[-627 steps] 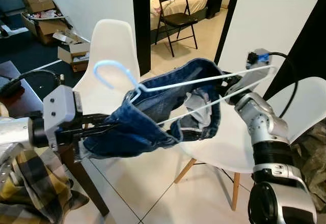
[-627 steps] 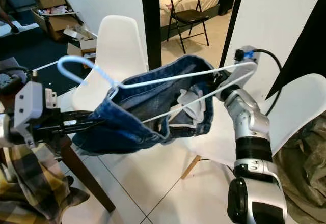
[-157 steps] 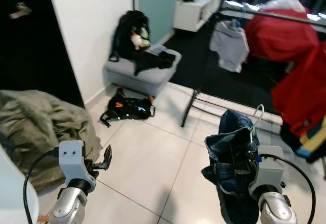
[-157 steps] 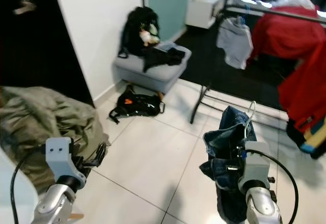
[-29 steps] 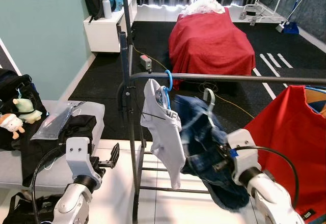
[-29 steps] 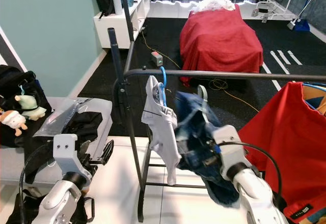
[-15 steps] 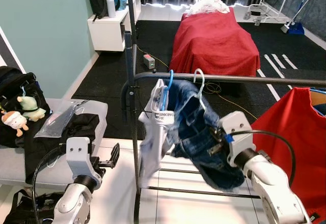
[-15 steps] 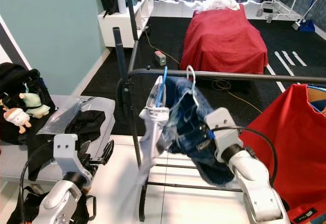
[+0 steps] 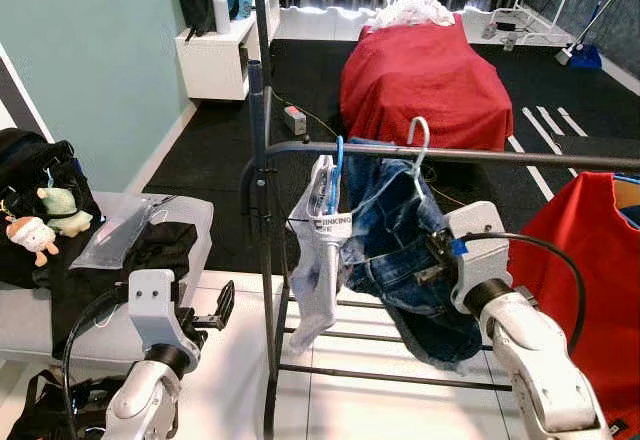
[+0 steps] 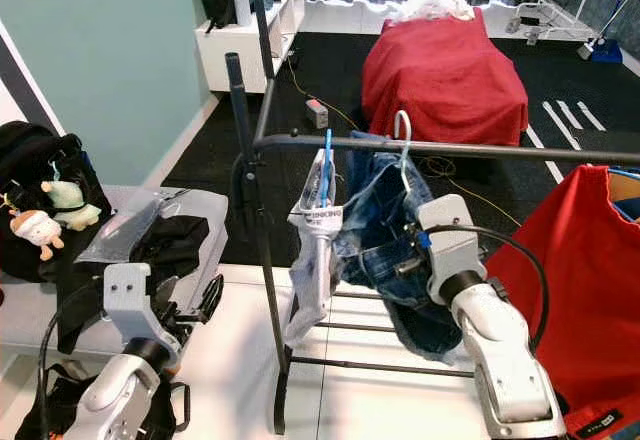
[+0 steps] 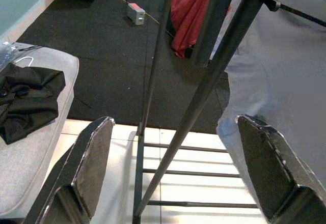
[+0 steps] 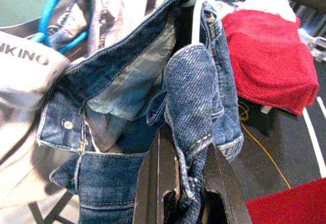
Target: Hang hanger
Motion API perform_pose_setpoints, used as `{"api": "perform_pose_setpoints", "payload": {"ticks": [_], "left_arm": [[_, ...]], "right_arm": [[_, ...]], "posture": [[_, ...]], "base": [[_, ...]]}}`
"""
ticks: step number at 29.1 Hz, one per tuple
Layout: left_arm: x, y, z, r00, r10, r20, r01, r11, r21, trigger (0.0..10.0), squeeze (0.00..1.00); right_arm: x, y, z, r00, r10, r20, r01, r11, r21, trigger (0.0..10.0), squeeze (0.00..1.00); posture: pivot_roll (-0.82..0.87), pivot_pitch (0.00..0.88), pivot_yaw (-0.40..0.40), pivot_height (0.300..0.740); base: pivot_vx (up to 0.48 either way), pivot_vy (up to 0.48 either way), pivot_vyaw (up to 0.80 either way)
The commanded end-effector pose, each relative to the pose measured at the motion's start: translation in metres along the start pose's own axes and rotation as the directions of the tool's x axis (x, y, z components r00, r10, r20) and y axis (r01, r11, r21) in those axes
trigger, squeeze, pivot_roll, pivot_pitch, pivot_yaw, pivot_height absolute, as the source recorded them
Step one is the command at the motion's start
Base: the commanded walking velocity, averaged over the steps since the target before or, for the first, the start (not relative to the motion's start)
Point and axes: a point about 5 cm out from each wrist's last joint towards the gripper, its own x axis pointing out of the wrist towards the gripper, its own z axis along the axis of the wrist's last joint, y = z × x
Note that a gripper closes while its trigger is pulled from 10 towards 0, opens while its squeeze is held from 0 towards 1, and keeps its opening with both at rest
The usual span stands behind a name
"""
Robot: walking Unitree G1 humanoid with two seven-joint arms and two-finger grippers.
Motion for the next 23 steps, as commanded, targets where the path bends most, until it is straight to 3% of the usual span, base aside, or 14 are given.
{"api": "perform_pose_setpoints", "payload": {"ticks": [1, 6, 12, 23], "left_arm": [[-0.003, 0.002, -0.004, 1.000, 0.008, -0.018, -0.008, 1.000, -0.007, 10.0, 0.00], [-0.002, 0.002, -0.004, 1.000, 0.008, -0.016, -0.008, 1.000, -0.007, 10.0, 0.00], [-0.001, 0.001, -0.005, 1.000, 0.004, -0.017, -0.004, 1.000, -0.006, 10.0, 0.00], [-0.002, 0.001, -0.004, 1.000, 0.003, -0.014, -0.003, 1.000, -0.005, 10.0, 0.00]], "right_arm": [[0.001, -0.005, 0.009, 0.999, -0.028, 0.043, 0.028, 1.000, 0.015, 10.0, 0.00], [0.006, -0.004, 0.009, 0.999, -0.029, 0.035, 0.027, 0.998, 0.056, 10.0, 0.00], [0.022, 0.014, 0.000, 0.995, 0.081, -0.052, -0.078, 0.995, 0.059, 10.0, 0.00], [0.018, 0.030, -0.006, 0.980, 0.170, -0.100, -0.166, 0.985, 0.054, 10.0, 0.00]], "posture": [[-0.04, 0.057, -0.016, 0.740], [-0.04, 0.053, -0.018, 0.740], [-0.03, 0.044, -0.017, 0.740], [-0.03, 0.050, -0.017, 0.740]], "base": [[0.000, 0.000, 0.00], [0.000, 0.000, 0.00], [0.000, 0.000, 0.00], [0.000, 0.000, 0.00]]}}
